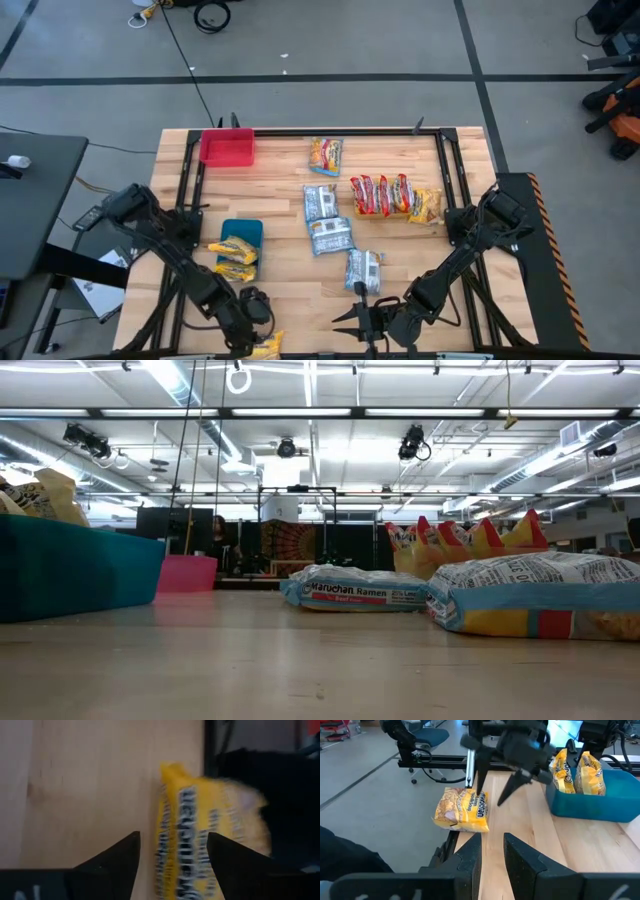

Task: Sort Maruchan noodles
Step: Put the yellow noodle pack into the blue bin

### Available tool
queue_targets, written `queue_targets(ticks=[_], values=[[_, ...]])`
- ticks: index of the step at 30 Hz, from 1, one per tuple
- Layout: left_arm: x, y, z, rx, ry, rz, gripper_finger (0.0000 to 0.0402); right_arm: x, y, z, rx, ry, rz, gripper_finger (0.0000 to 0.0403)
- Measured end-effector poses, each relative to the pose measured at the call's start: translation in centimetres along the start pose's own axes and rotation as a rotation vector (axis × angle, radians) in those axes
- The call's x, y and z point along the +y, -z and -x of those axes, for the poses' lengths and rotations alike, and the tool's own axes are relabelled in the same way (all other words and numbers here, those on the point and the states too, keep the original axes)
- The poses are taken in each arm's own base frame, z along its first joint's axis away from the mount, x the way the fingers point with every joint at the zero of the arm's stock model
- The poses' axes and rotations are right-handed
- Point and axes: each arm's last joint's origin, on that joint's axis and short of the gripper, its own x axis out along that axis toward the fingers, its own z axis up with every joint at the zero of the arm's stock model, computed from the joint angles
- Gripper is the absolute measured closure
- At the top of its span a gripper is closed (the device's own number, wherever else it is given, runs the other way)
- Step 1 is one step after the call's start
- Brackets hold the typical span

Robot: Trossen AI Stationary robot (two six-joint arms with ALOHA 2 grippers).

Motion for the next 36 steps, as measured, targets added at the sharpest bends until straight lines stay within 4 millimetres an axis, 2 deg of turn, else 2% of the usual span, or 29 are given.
queue_targets(ticks=[5,9,13,19,24,28,33,36], values=[[0.1,0.9,-2.1,0.042,0.004,-0.064,0.0159,0.0,0.0,0.0,0.003,0.001,0.002,0.0316],[0.1,1.0,-2.6,0.053,0.021,-0.099,0.018,0.0,0.0,0.0,0.003,0.001,0.003,0.0316],[0.2,1.3,-2.7,0.064,0.01,-0.15,0.0239,0.0,-0.1,0.1,0.0,0.001,0.026,0.0316],[0.5,1.3,-2.7,0.083,-0.013,-0.153,0.0383,-0.4,-1.9,1.1,-0.055,0.036,0.095,0.032],[1.3,0.8,-2.6,0.107,-0.045,-0.131,0.0396,-0.8,-3.6,2.2,-0.085,0.031,0.131,0.0329],[1.9,-0.9,-1.4,0.105,-0.051,-0.138,0.0398,-1.2,-4.2,2.9,-0.069,0.034,0.147,0.0338],[1.3,-4.5,2.0,0.028,-0.029,-0.227,0.0399,-2.1,-5.1,4.4,-0.008,0.044,0.115,0.0359],[0.9,-6.6,4.1,-0.032,-0.046,-0.312,0.0399,-2.8,-5.3,5.2,0.045,0.053,0.156,0.0378]])
